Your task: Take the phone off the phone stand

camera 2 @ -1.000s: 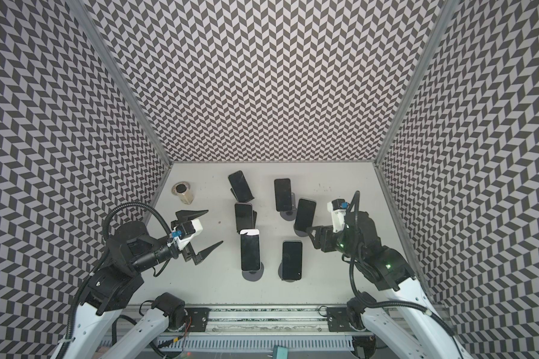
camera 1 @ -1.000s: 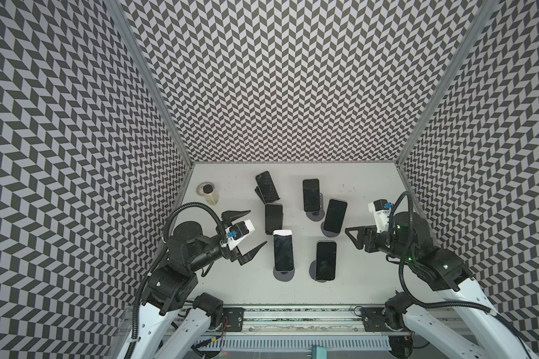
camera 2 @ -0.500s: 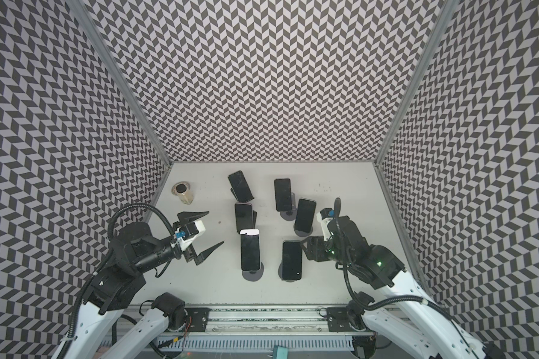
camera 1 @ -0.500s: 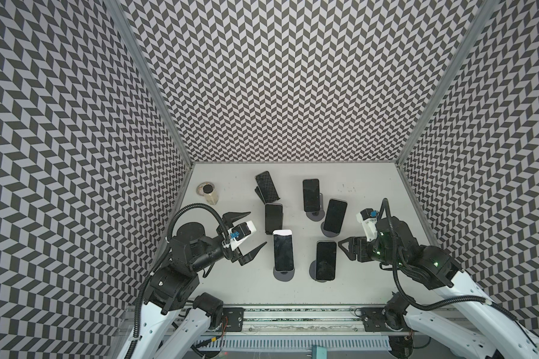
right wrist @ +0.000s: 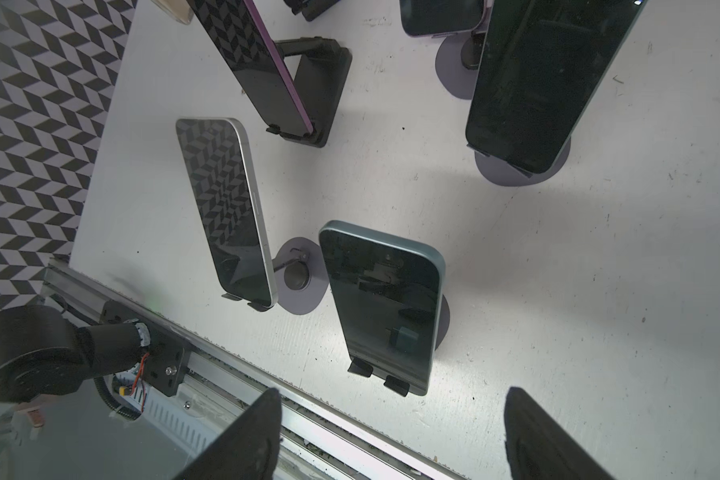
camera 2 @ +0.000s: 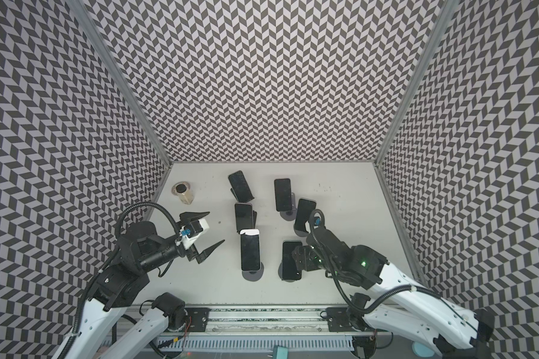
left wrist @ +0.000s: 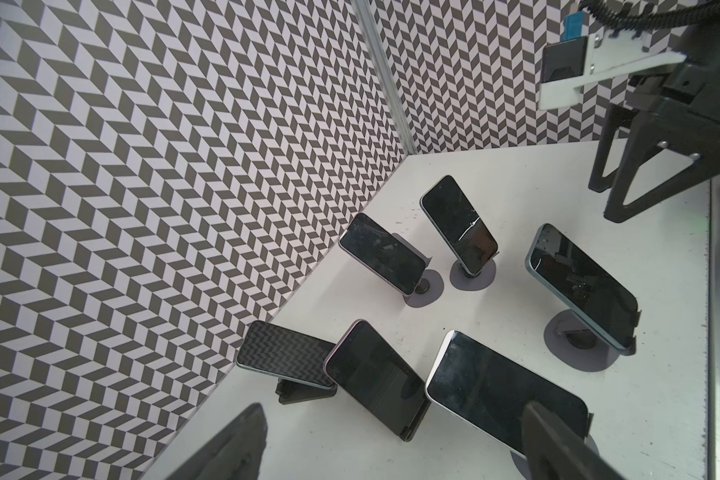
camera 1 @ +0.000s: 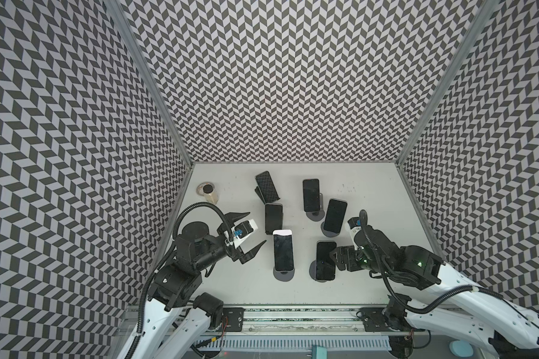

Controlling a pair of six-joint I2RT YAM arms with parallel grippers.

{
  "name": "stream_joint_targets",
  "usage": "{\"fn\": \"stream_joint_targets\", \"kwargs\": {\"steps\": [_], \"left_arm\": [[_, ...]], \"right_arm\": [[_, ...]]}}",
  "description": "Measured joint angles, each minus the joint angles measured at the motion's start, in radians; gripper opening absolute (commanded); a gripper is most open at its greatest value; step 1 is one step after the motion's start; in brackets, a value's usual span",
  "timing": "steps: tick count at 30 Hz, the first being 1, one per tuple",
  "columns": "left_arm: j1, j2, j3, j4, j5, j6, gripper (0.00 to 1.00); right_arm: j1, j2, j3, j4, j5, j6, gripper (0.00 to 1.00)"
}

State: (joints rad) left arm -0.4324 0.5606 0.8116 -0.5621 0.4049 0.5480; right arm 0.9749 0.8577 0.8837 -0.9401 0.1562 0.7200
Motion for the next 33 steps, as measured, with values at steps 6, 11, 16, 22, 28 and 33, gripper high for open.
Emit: {"fn": "stream_joint_targets", "kwargs": {"steps": [6, 11, 16, 22, 28, 33], "left_arm": [[-0.002, -0.004, -0.045, 0.010, -0.012, -0.011, 0.95], [-0.007, -0.005, -0.073, 0.031, -0.026, -0.022, 0.95], [-0.013, 0.000, -0.087, 0.055, -0.034, -0.033, 0.95], [-0.029, 0.021, -0.105, 0.096, -0.037, -0.061, 0.94], [-0.068, 0.051, -0.138, 0.148, -0.064, -0.097, 0.92], [-0.124, 0.076, -0.146, 0.185, -0.110, -0.117, 0.93]], "right_arm": [[0.084, 0.027, 0.000, -0.012, 0.061, 0.063, 0.85], [0.121, 0.047, 0.002, -0.034, 0.104, 0.102, 0.89], [0.149, 0.081, 0.004, -0.072, 0.146, 0.138, 0.89], [0.164, 0.088, 0.004, -0.088, 0.175, 0.171, 0.89], [0.176, 0.105, 0.022, -0.100, 0.200, 0.171, 0.90], [0.182, 0.121, 0.067, -0.097, 0.225, 0.158, 0.90]]}}
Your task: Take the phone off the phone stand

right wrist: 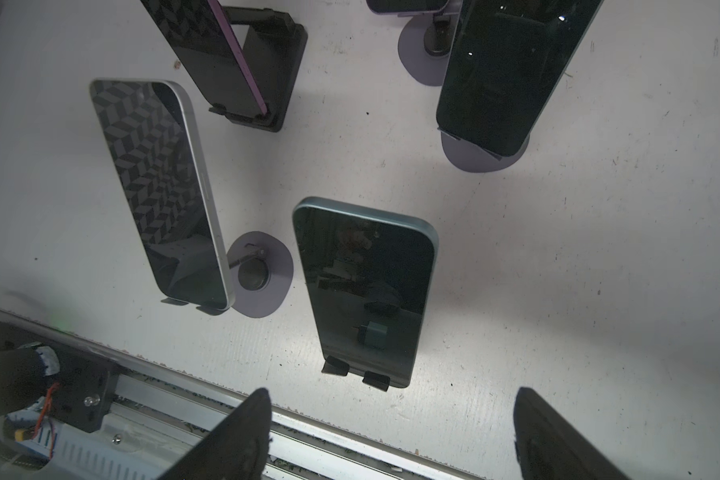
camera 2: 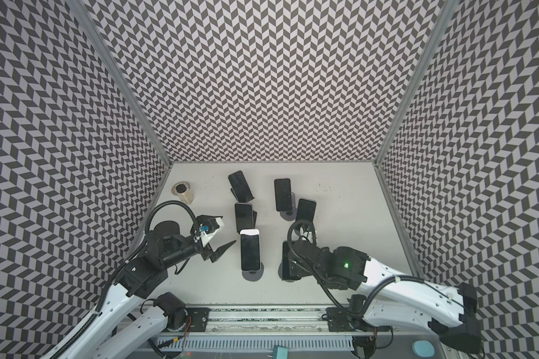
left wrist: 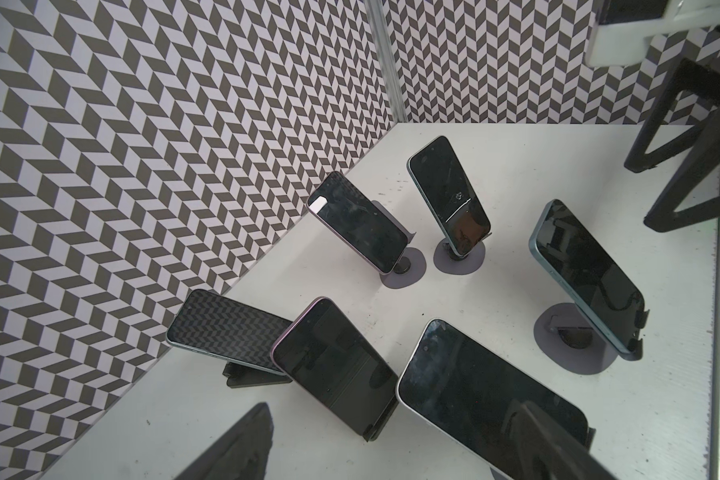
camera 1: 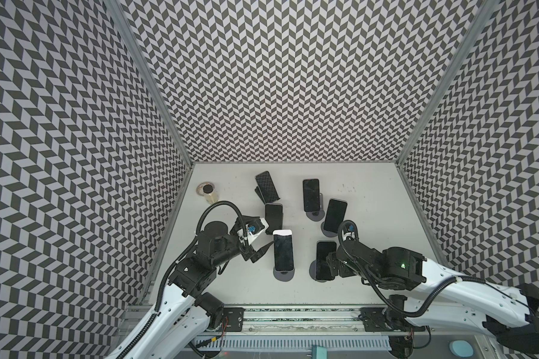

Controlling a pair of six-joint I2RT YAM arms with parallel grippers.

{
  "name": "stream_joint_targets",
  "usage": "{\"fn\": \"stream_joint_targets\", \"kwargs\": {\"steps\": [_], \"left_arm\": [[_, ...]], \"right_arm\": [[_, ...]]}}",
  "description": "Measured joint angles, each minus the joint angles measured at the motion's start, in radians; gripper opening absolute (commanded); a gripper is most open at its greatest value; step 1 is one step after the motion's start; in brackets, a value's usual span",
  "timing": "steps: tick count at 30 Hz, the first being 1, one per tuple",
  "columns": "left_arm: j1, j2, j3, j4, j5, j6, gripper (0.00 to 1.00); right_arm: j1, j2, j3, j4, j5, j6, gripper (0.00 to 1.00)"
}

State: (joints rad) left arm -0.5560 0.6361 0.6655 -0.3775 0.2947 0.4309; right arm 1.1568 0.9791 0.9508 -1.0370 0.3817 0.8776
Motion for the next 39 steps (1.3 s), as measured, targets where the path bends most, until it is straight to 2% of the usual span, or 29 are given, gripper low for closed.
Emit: {"fn": "stream_joint_targets", "kwargs": {"steps": [7, 16, 26, 35, 39], "left_arm": [[-0.053, 0.006, -0.019, 0.049, -0.055, 0.002, 0.93], [-0.069, 0.024, -0.034, 0.104, -0.078, 0.002, 0.94], [-0.079, 0.061, -0.070, 0.171, -0.088, 0.006, 0.95], [-0.079, 0.068, -0.093, 0.217, -0.088, 0.006, 0.95], [-0.079, 0.065, -0.124, 0.238, -0.089, 0.013, 0.95]], "right_arm": [[0.001, 0.057, 0.042, -0.003, 0.047, -0.002, 0.91], [0.005, 0.049, 0.043, -0.011, 0.101, 0.003, 0.93], [0.005, 0.064, 0.060, -0.014, 0.108, -0.017, 0.98], [0.006, 0.083, 0.068, -0.042, 0.108, 0.014, 0.97], [0.006, 0.087, 0.075, -0.044, 0.108, 0.033, 0.94]]}}
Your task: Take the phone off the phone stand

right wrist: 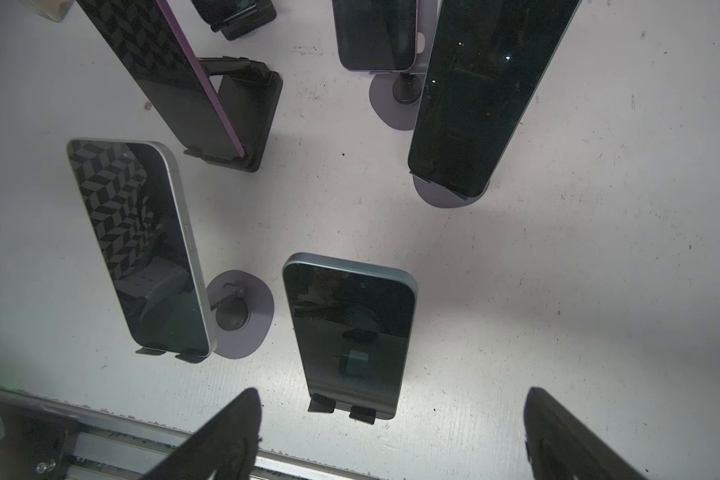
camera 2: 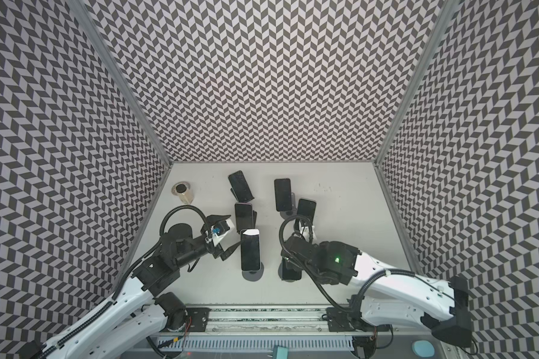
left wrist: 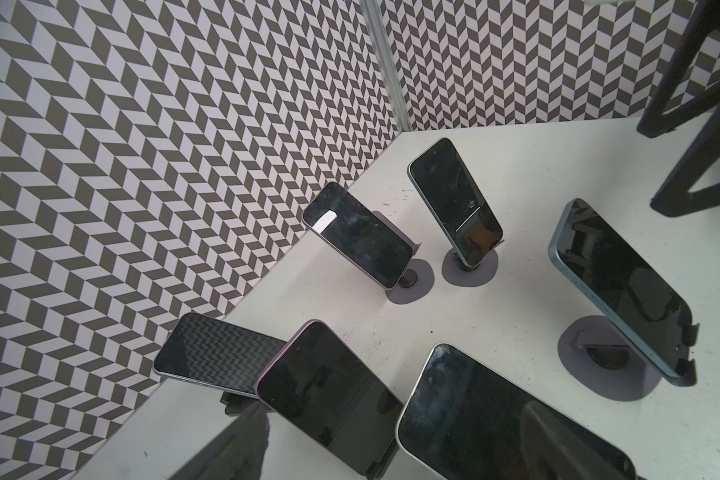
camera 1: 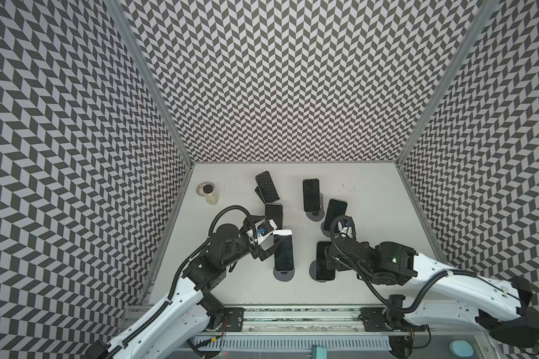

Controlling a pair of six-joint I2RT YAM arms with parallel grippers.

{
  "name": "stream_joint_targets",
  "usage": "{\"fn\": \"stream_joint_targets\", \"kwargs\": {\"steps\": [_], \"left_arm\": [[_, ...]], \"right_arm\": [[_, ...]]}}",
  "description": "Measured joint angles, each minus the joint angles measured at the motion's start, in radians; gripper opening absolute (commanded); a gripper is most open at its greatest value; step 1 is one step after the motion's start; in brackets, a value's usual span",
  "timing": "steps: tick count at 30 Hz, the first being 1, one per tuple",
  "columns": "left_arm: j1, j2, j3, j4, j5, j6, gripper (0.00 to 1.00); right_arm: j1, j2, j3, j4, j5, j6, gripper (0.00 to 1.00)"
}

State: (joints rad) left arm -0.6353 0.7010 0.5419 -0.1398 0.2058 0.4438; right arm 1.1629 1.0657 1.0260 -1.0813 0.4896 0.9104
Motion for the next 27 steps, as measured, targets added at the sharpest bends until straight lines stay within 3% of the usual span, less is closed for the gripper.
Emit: {"fn": "stream_joint_targets", "kwargs": {"steps": [27], "left_arm": [[-0.006, -0.003, -0.071, 0.072, -0.021, 0.046, 0.96]], "right_arm": [[0.001, 0.190, 0.000, 0.116, -0.011, -0.027, 0.95]]}}
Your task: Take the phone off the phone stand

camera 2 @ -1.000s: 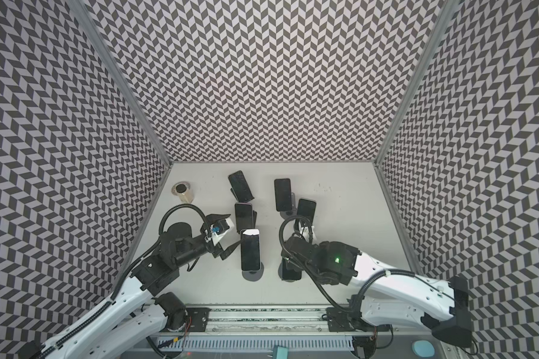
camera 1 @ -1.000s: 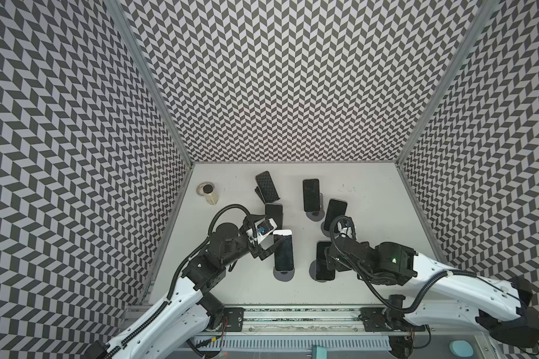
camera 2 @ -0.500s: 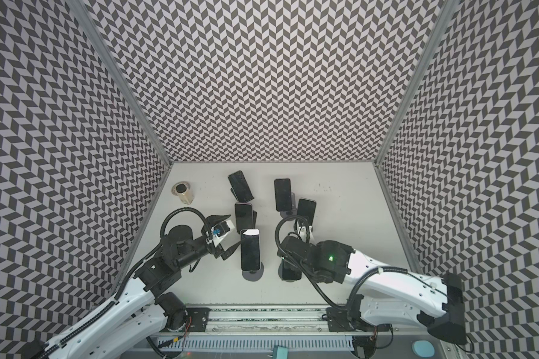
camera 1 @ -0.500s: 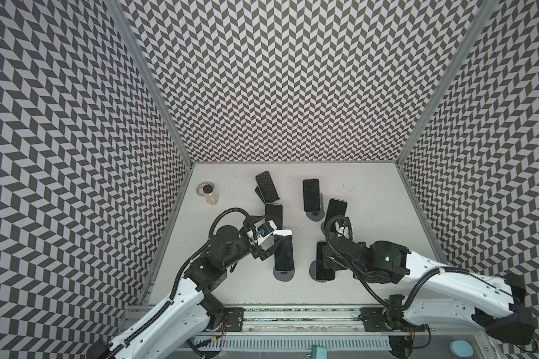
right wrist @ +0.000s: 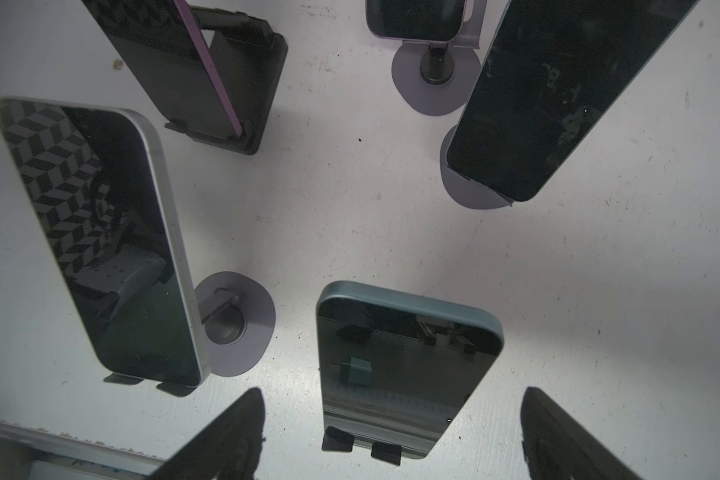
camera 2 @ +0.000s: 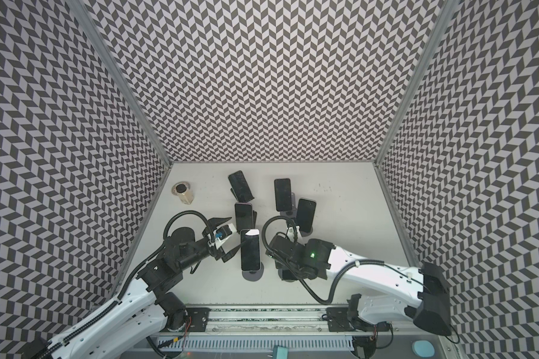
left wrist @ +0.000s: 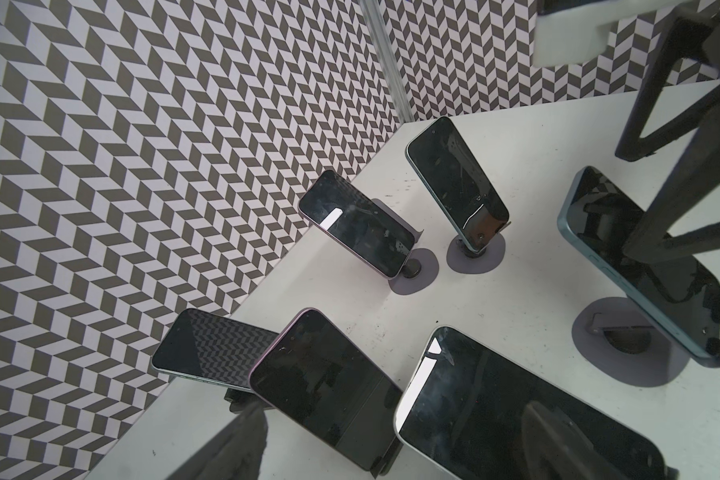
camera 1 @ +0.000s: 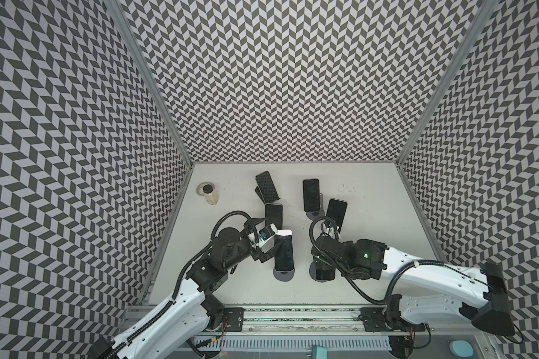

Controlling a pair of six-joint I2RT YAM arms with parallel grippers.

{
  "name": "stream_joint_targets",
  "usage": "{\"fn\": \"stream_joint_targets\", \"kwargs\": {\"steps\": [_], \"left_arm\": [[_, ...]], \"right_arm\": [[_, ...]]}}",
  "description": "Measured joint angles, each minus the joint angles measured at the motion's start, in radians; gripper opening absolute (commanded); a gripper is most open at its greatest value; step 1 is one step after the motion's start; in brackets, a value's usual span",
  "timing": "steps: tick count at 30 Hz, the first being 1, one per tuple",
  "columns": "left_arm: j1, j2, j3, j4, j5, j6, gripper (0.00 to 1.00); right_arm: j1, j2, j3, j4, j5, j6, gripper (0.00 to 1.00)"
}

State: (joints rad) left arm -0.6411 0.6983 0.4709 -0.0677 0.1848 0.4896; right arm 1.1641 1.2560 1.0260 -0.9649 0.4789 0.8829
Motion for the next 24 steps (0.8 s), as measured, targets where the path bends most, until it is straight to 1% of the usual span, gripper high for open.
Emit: {"fn": "stream_joint_targets", "kwargs": {"steps": [7, 24], "left_arm": [[0.000, -0.005, -0.006, -0.001, 0.000, 0.015, 0.96], [0.000, -0.036, -0.019, -0.014, 0.000, 0.014, 0.96]], "right_arm": [[0.000, 0.052, 0.000, 0.010, 0.005, 0.019, 0.94], [0.000, 0.055, -0.017, 0.084, 0.045, 0.039, 0.93]]}}
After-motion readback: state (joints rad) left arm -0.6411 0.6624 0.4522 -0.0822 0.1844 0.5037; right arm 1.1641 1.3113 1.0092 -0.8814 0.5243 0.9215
